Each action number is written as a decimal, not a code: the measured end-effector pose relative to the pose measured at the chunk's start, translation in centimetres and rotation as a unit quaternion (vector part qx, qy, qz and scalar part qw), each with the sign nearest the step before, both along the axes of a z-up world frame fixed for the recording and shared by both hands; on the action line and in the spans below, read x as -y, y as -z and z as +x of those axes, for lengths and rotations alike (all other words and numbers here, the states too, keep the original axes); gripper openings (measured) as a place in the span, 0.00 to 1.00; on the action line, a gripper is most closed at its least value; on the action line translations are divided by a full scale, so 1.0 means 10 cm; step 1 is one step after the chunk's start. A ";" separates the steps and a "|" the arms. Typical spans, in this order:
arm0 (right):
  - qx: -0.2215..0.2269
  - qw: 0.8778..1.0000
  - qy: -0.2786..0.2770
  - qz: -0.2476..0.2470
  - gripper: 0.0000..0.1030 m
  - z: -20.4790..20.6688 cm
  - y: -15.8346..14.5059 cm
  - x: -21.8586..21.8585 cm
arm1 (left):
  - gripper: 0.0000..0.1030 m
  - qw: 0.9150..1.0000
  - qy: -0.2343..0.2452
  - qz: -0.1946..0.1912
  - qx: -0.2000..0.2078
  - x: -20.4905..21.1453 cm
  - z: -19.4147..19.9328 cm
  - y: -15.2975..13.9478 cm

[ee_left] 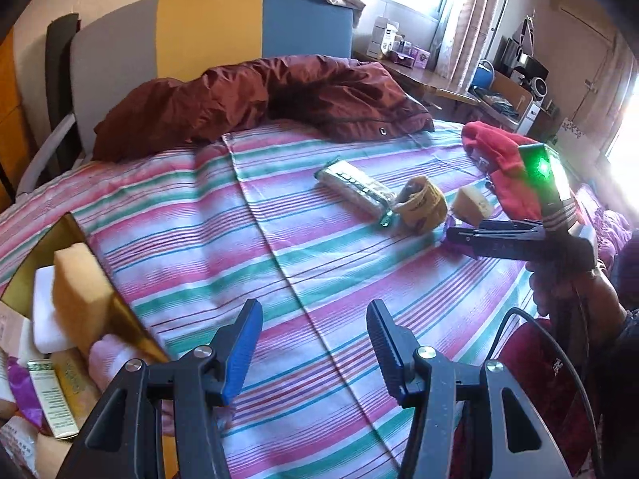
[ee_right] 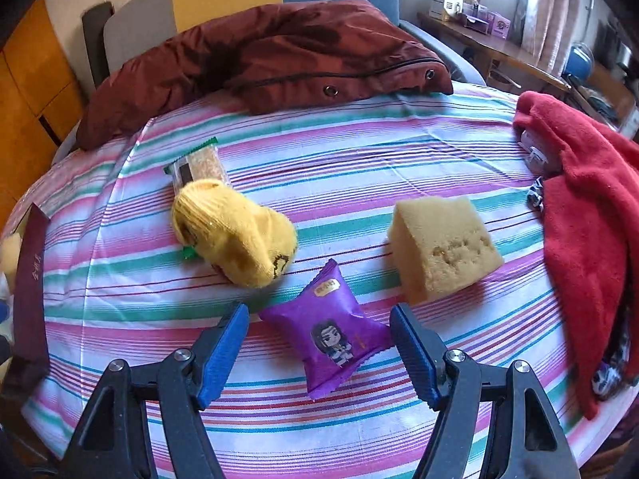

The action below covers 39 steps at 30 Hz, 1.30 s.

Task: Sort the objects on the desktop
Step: 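Grasp the purple snack packet with the right gripper while the left gripper grasps the green cracker packet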

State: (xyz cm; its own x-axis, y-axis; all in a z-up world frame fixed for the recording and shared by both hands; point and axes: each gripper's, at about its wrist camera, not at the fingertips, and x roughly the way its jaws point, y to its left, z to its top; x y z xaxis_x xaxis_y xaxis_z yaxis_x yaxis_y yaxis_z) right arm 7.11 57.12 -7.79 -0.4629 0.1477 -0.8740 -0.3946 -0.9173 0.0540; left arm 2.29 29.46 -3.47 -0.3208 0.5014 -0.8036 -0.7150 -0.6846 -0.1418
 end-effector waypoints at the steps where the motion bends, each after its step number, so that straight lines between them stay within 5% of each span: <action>1: 0.005 1.000 -0.002 0.005 0.72 -0.01 0.01 0.01 | 0.53 1.000 0.002 0.000 0.002 -0.02 0.00 0.01; 4: 0.026 1.000 -0.002 0.011 0.69 -0.02 0.09 0.01 | 0.53 1.000 0.009 0.001 0.008 -0.08 -0.01 0.04; 8: 0.055 0.998 -0.004 0.012 0.52 -0.04 0.19 0.01 | 0.53 1.000 0.012 0.001 0.014 -0.14 -0.05 0.06; 10: 0.051 0.999 -0.005 0.004 0.54 -0.03 0.17 0.00 | 0.53 1.000 0.012 0.002 0.017 -0.16 -0.07 0.07; 14: 0.033 0.998 0.017 -0.045 0.76 0.00 0.15 -0.12 | 0.53 0.999 0.014 0.008 0.028 -0.20 -0.11 0.07; 19: 0.010 0.997 0.048 -0.062 0.75 0.03 0.10 -0.25 | 0.53 0.999 0.019 0.011 0.034 -0.30 -0.13 0.09; 25: 0.018 0.995 0.061 -0.072 0.65 -0.04 0.16 -0.33 | 0.53 0.999 0.030 0.006 0.040 -0.40 -0.10 0.13; 28: 0.023 0.997 0.059 -0.053 0.47 -0.07 0.16 -0.32 | 0.53 0.998 0.027 0.005 0.049 -0.43 -0.14 0.16; 39: 0.017 0.999 0.040 -0.013 0.43 -0.03 0.05 -0.23 | 0.53 0.996 0.000 -0.003 0.086 -0.79 -0.56 0.28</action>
